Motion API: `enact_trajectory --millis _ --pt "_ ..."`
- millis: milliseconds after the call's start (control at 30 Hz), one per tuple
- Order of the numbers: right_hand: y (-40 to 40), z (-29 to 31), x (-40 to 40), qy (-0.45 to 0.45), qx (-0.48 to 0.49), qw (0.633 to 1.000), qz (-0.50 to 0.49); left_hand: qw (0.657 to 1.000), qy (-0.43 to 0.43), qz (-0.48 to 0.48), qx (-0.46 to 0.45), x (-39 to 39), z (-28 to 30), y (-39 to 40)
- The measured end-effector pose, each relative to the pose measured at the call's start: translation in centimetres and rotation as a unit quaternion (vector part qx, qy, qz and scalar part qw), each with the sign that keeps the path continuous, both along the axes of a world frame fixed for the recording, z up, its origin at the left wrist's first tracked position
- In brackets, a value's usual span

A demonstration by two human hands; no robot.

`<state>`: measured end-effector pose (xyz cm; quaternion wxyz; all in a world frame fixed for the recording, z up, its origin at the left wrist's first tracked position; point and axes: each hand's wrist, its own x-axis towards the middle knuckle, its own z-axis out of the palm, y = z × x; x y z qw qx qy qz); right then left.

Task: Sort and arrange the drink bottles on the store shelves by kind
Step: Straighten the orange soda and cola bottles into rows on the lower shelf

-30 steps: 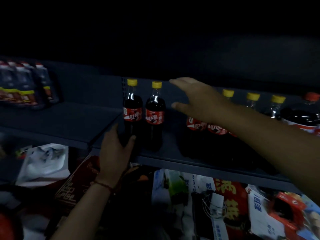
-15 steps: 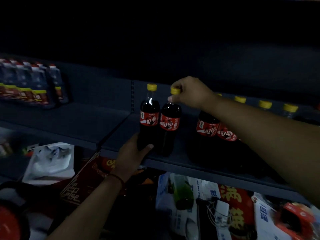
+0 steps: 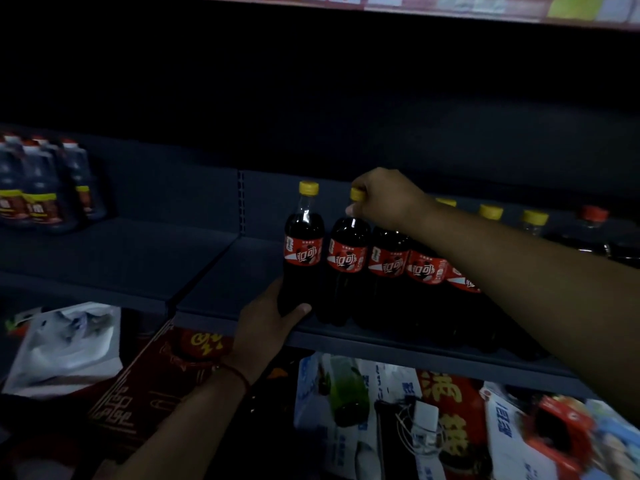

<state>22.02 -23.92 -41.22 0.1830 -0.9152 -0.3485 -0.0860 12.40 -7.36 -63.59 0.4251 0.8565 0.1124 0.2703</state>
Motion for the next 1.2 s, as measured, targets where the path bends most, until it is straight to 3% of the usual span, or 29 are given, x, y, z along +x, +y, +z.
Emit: enact_trajectory --millis 367,567,667,767,900,1033,1200 --pt "-0.7 -2.3 -1.2 -0.070 0.003 0.998 0.006 0.999 0.023 -0.005 0.025 0.6 0.5 -0.8" --pt "-1.2 -2.8 -1.5 -0.073 0.006 0.997 0.005 0.990 0.088 0.005 0.110 0.5 1.8 -0.2" --pt "-2.1 -2.6 -2.1 -0.113 -0.002 0.994 0.013 0.984 0.029 0.035 0.173 -0.1 4.6 -0.1" --pt "-3.9 -2.1 -2.9 -0.164 -0.008 0.986 0.015 0.960 -0.063 0.077 0.262 -0.4 9.2 -1.1" --pt "-7.6 -1.4 -3.4 -0.220 -0.032 0.975 -0.013 0.896 -0.136 0.063 0.417 0.4 15.2 -4.0" --pt "-11.6 -1.1 -2.3 -0.194 -0.046 0.977 -0.068 0.853 -0.093 0.005 0.513 2.6 16.9 -6.1" --pt "-14.6 -1.9 -0.8 -0.155 -0.063 0.983 -0.072 0.845 -0.046 0.006 0.532 3.8 17.4 -6.8"
